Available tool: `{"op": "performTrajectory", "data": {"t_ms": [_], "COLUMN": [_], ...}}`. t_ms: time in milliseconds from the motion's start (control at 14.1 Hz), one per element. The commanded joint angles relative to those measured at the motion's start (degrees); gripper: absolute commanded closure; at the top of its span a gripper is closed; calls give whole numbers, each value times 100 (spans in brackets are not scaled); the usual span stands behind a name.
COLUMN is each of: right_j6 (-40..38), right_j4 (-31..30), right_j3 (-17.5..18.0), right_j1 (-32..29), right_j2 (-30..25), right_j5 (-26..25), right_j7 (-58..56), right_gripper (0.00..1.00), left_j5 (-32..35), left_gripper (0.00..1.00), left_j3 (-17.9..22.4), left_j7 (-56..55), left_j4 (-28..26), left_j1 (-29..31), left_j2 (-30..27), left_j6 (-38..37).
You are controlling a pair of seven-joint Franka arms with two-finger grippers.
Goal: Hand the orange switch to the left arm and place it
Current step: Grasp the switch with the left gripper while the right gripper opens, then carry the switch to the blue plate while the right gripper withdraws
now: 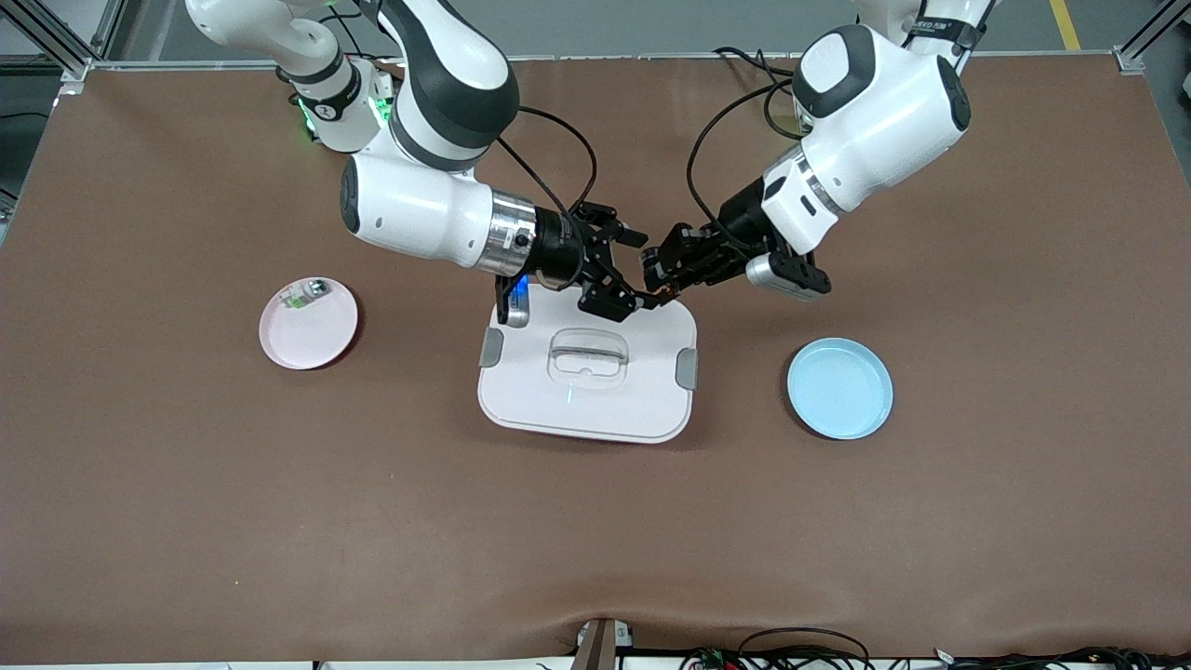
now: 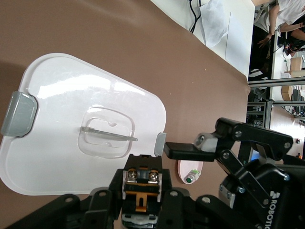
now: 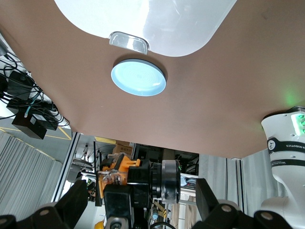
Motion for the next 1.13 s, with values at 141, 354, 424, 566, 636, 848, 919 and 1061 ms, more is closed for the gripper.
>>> {"op": "performTrajectory", "data": {"t_ms": [141, 354, 424, 566, 636, 848, 919, 1061], "right_j6": [-95, -349, -385, -429, -560, -991, -1053, -1176], "right_j4": [109, 83, 92, 57, 39, -31, -92, -329], "right_j3": [-40, -75, -67, -58, -67, -67, -67, -67], "right_j1": [-52, -114, -96, -96, -96, -96, -105, -105], "right_j2": [13, -66, -92, -241, -303, -461, -558, -759], "right_j5": [-87, -400, -908, -1578, -1755, -2659, -2923, -3372], "right_j7": [55, 46, 55, 47, 38, -120, -199, -610], "right_gripper": [0, 0, 0, 0, 0, 0, 0, 0], "left_j5": [245, 956, 1193, 1772, 2158, 2653, 2907, 3478], "left_gripper": [100, 100, 100, 100, 100, 100, 100, 100], "left_j3": [7, -11, -11, -11, -11, 7, 7, 7], "left_j7": [-13, -4, -4, 100, 371, 1240, 1574, 2242], "left_j4": [-143, -274, -284, -292, -275, -275, -266, -240], "left_j1": [193, 457, 484, 729, 817, 1168, 1300, 1573], "left_j2": [-39, -22, -4, 101, 206, 382, 452, 593], "left_j6": [44, 9, -35, -96, -175, -491, -657, -913]}}
